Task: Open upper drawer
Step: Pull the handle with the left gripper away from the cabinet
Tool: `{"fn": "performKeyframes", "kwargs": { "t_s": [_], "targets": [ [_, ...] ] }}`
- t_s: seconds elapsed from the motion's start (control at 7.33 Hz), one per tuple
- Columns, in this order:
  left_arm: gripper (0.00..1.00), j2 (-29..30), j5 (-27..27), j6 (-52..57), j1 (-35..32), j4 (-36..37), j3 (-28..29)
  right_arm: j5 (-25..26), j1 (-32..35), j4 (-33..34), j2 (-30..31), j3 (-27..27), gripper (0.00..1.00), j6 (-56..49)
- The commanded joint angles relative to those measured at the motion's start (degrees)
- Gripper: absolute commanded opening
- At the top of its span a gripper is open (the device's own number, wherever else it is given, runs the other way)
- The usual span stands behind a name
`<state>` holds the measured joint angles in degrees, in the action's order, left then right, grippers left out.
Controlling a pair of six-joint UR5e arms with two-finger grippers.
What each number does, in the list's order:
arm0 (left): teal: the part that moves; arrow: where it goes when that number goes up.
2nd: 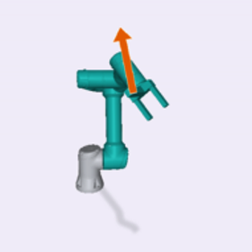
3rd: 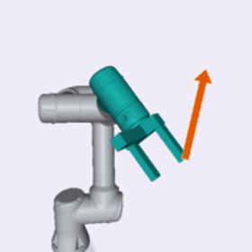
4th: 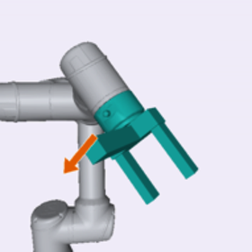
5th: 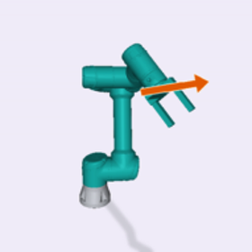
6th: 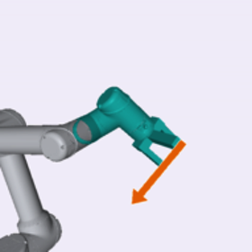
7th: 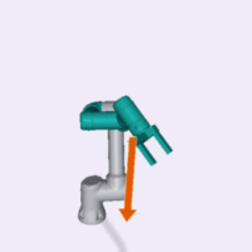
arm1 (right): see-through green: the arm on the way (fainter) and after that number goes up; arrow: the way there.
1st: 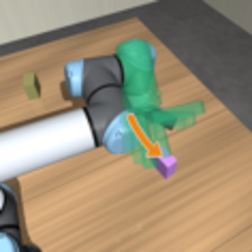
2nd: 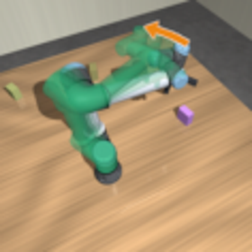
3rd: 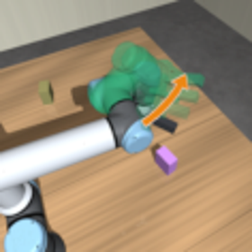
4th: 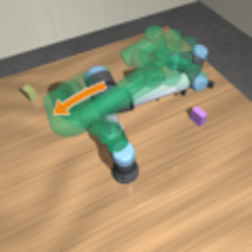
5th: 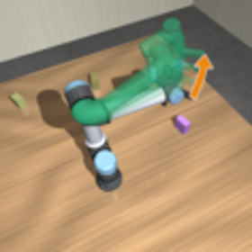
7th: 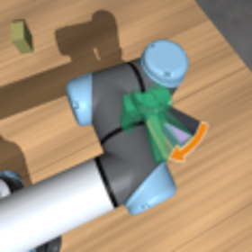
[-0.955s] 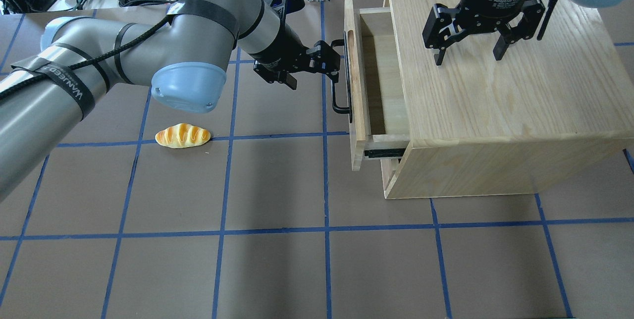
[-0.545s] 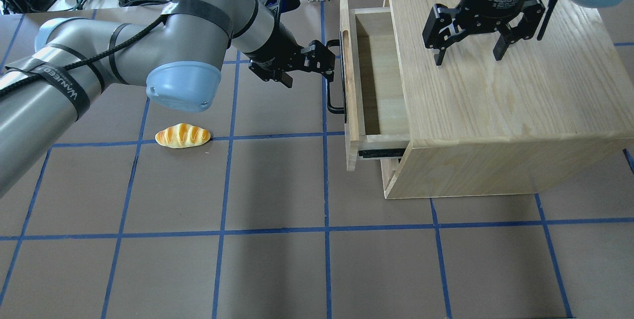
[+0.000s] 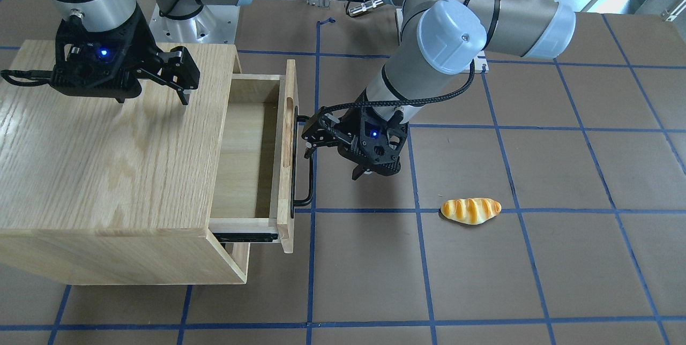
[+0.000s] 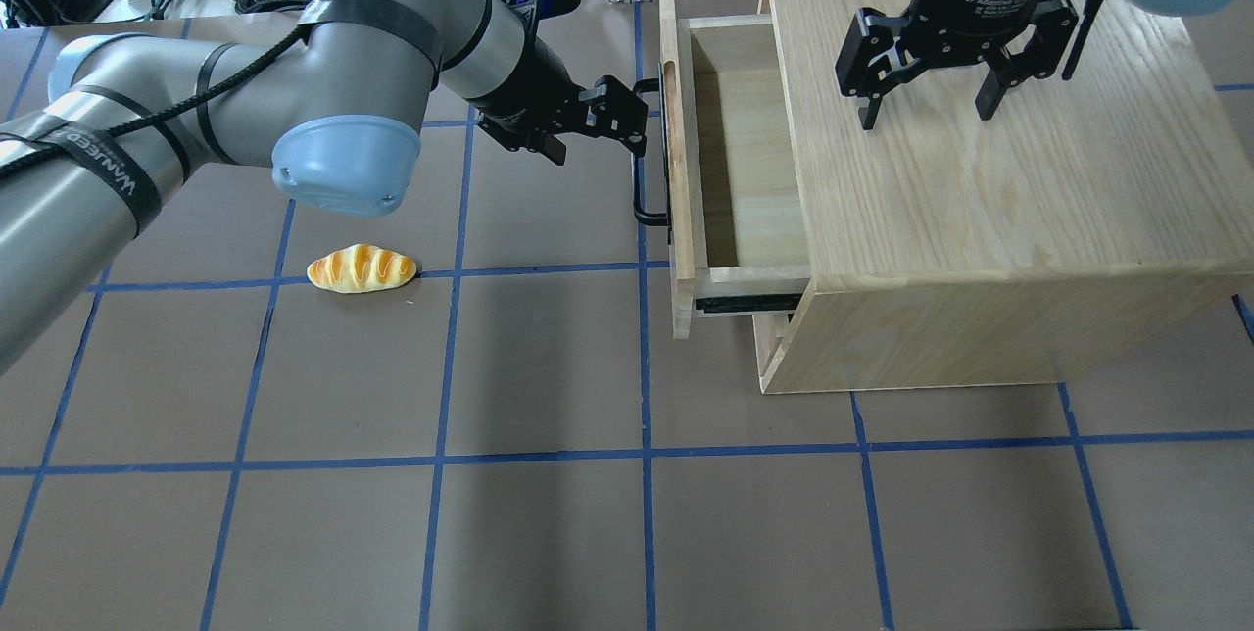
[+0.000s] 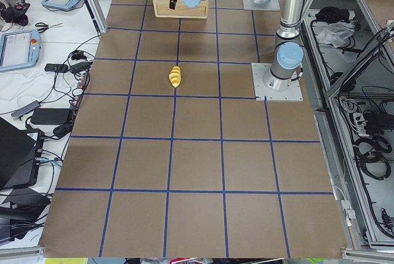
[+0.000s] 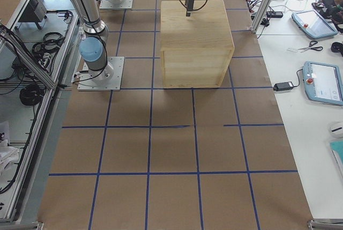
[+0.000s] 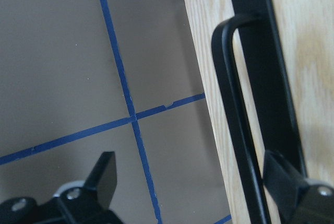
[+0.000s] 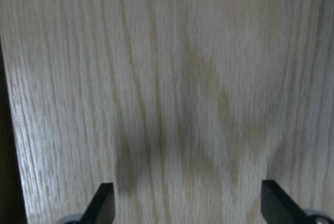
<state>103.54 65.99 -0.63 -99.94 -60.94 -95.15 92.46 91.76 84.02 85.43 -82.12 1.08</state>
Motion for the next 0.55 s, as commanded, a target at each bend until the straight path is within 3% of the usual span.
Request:
{"fn": "performKeyframes", "kwargs": {
  "t_s": [0.0,0.41],
  "targets": [
    [1.0,0.0,0.2,1.41,0.18,-0.14,-0.03,0.0,0.0,0.0,0.0,0.03,1.0,-0.02],
    [1.0,-0.44,0.02,4.04,1.06,0.12,-1.35,0.0,-0.09,0.0,0.0,-0.05,1.0,-0.02]
  ]
}}
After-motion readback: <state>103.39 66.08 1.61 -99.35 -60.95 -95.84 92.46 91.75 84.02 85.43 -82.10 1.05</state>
